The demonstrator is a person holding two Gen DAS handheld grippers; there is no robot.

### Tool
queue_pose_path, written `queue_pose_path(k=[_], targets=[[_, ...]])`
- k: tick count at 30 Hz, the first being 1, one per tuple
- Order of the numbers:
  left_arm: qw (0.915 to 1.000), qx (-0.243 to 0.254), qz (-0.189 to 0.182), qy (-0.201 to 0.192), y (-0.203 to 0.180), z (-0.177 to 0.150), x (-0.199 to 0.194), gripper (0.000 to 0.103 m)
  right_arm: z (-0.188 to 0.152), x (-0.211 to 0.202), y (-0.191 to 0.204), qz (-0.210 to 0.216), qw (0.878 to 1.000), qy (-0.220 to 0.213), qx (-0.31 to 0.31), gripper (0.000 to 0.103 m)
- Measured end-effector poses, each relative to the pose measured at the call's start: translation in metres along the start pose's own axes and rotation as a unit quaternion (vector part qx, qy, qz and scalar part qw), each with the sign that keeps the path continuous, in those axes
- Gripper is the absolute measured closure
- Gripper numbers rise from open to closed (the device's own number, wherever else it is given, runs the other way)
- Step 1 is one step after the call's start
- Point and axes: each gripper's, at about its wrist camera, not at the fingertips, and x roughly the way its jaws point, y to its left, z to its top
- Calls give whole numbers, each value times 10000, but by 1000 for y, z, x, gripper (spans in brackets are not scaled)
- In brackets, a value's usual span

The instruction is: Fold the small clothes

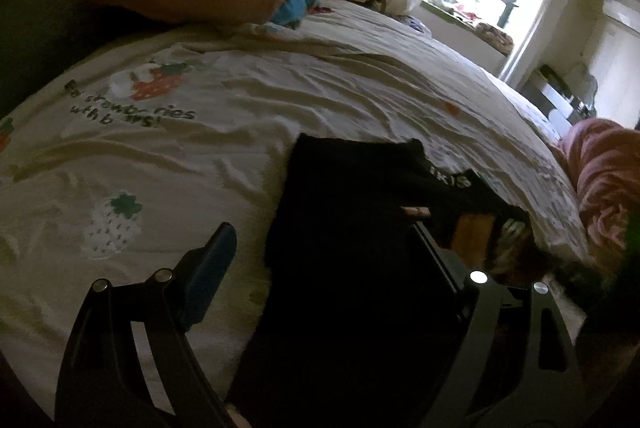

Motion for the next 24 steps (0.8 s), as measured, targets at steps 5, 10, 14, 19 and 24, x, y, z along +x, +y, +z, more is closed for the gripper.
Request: queue_pose_path(k=[5,10,14,19,24], targets=[[10000,-11,33,2,2,1,1,24,33,-7,0,-403,9969,-249,-635,95],[9998,132,-82,105,-9,-1,10,24,31,13,-28,-829,9948,-3,-586,95],[9991,346,-74,239,-24,-3,22,24,15,24,-47,-1046,9935,167,-424,95],[9975,616,-84,350,-43,-9,34,24,-1,31,-63,-1202,9920,316,-236,95],[9952,868,-66,444,-57,-14,44,24,-9,33,-67,-1369,9894,435,-224,95]])
